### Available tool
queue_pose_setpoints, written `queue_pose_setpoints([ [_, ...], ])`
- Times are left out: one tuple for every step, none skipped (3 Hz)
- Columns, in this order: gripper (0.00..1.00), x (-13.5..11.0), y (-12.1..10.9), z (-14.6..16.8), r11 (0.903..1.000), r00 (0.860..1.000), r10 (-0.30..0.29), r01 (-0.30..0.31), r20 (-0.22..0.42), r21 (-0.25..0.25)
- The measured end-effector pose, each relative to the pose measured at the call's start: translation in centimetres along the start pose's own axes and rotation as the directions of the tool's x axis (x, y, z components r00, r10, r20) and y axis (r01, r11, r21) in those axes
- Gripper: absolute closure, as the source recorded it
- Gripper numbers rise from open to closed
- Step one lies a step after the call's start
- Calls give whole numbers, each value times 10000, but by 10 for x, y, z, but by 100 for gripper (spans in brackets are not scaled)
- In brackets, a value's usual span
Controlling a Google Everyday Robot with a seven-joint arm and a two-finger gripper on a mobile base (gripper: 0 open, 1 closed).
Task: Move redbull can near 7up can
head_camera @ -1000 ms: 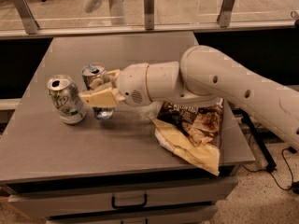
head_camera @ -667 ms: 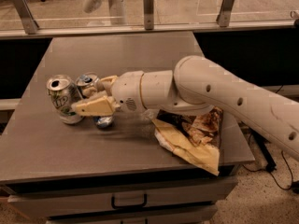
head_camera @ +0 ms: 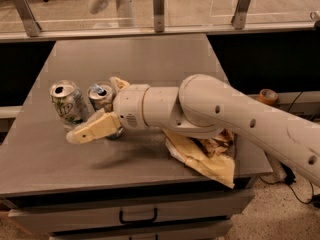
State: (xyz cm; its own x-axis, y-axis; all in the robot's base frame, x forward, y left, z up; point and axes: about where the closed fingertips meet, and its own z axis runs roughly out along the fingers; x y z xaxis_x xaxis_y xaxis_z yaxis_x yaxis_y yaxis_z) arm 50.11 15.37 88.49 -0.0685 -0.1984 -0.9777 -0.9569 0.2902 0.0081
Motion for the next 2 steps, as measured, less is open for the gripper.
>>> queue_pose_setpoints([
  [0, -3, 0, -10, 9996, 9997, -60, 66, -233, 267],
  [0, -15, -5, -39, 9982, 9972, -171, 213, -734, 562],
])
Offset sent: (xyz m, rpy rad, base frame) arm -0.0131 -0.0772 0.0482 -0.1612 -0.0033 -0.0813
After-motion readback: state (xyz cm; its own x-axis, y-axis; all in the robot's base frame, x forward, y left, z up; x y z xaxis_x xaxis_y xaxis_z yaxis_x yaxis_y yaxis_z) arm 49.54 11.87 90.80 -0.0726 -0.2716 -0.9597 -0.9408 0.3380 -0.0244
